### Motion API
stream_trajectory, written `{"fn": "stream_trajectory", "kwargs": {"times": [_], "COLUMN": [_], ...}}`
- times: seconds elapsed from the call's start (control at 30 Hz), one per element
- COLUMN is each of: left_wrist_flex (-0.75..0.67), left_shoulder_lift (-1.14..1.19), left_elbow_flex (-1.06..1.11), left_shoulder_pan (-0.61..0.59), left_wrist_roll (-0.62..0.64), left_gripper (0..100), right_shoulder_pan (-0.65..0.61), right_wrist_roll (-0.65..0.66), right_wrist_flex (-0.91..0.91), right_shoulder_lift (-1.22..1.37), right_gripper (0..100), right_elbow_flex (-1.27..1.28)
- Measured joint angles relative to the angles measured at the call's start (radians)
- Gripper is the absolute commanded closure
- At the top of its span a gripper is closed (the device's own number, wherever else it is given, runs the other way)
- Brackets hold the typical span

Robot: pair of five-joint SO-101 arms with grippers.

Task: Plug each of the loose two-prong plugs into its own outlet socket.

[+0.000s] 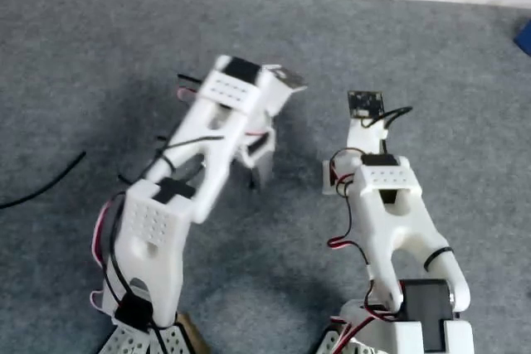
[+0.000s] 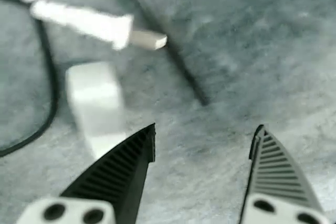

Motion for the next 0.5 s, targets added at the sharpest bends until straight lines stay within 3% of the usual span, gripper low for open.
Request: {"fn": "stream_trajectory", "kwargs": {"times": [0.33,0.5], "left_wrist_flex": [-0.041,-0.057], "left_shoulder_lift": [0.000,0.000], "left_elbow_flex": [0.000,0.003], "left_shoulder_pan": [-0.275,-0.319], "left_wrist_roll": [-0.130,-0.149], "left_gripper": [71,71], "right_shoulder_pan": [0.000,0.000], "right_wrist_roll": [0.000,0.000], "right_wrist_flex": [0.002,0.002], "right_shoulder_lift": [0.003,0.003], "right_gripper": [84.7,84.7], "right_elbow_flex": [-0.005,-0.005]}}
